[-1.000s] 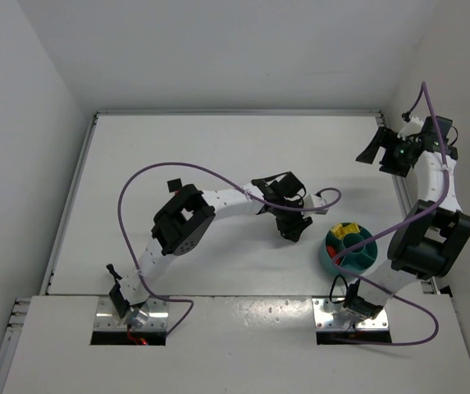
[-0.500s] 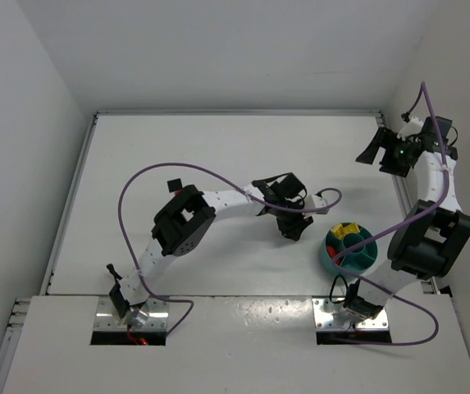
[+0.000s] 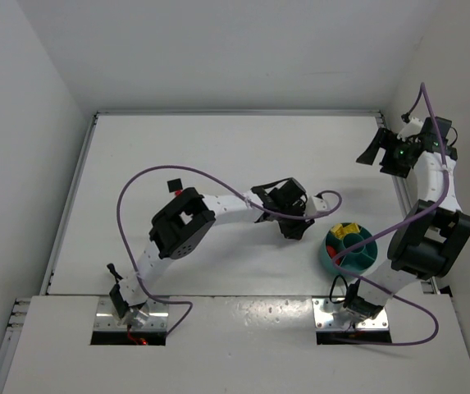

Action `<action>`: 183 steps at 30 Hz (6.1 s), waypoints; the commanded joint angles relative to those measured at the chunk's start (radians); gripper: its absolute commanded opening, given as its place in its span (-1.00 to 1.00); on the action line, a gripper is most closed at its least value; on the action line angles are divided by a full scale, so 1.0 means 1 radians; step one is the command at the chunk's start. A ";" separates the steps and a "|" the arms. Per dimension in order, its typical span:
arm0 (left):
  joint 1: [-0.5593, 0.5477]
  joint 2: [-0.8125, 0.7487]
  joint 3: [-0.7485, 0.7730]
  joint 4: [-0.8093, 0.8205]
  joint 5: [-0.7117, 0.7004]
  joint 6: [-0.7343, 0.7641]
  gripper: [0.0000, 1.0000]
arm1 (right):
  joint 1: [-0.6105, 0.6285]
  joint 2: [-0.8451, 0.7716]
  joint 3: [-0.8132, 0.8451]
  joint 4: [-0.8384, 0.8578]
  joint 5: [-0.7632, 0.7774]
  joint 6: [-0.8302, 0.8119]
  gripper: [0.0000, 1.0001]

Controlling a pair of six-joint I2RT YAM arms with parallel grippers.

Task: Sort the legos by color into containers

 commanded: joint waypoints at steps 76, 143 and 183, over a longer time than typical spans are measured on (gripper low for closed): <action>-0.133 -0.122 0.178 0.008 0.211 -0.175 -0.89 | 0.007 0.002 0.078 0.126 -0.146 0.102 0.76; 0.916 -0.480 -0.427 -0.212 -0.138 0.188 -0.33 | 0.076 0.056 0.090 0.077 -0.158 -0.039 0.80; 0.731 -0.366 -0.512 -0.078 -0.227 0.228 -0.64 | 0.085 0.038 0.063 0.077 -0.149 -0.057 0.80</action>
